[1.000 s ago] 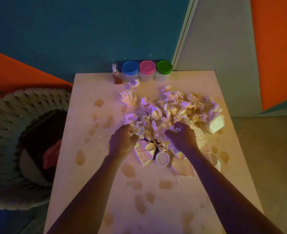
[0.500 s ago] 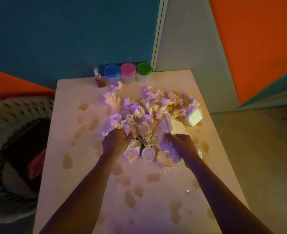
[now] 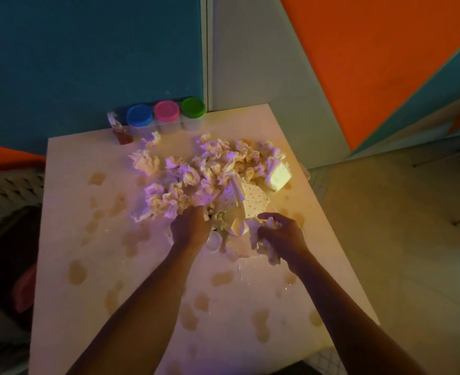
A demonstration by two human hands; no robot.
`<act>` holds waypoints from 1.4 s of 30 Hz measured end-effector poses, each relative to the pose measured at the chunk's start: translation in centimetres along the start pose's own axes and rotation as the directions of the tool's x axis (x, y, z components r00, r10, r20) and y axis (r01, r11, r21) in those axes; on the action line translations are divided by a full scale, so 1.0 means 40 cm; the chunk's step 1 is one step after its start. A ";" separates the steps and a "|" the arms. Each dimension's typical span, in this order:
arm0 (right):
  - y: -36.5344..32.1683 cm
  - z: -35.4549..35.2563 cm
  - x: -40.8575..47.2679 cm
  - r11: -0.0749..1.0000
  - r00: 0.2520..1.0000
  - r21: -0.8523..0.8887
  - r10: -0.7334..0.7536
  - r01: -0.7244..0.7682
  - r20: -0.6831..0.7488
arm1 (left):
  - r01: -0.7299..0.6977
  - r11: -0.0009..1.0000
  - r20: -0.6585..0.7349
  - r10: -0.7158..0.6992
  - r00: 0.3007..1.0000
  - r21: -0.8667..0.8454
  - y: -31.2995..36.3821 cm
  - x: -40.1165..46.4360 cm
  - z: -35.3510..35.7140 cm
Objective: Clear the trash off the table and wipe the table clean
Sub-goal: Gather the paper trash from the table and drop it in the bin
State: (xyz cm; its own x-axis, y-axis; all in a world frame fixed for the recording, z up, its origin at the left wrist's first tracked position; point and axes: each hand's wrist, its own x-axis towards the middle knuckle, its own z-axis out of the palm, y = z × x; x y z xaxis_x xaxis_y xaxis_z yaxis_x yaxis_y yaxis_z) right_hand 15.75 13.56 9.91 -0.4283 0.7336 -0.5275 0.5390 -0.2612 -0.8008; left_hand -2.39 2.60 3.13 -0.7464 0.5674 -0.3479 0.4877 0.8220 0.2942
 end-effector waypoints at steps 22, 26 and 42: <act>0.117 -0.068 -0.015 0.980 0.978 0.195 -0.004 -0.037 0.207 | 0.015 1.000 -0.039 -0.015 0.999 0.011 0.066 -0.029 0.019; 0.129 -0.086 -0.023 0.967 0.982 0.252 -0.006 -0.043 0.189 | 0.054 0.997 0.011 -0.055 0.998 0.063 0.075 -0.024 0.031; 0.147 -0.158 -0.007 0.957 0.985 0.273 0.053 -0.097 0.163 | 0.093 0.957 -0.134 -0.134 0.982 -0.276 0.067 -0.097 -0.019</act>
State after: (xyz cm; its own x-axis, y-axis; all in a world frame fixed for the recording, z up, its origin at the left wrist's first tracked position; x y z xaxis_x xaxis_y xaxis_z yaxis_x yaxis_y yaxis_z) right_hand 23.60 15.78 7.14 -0.5121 0.6065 -0.6083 0.3590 -0.4922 -0.7930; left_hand 1.45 2.55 5.95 -0.8592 0.4399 -0.2614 0.2719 0.8252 0.4950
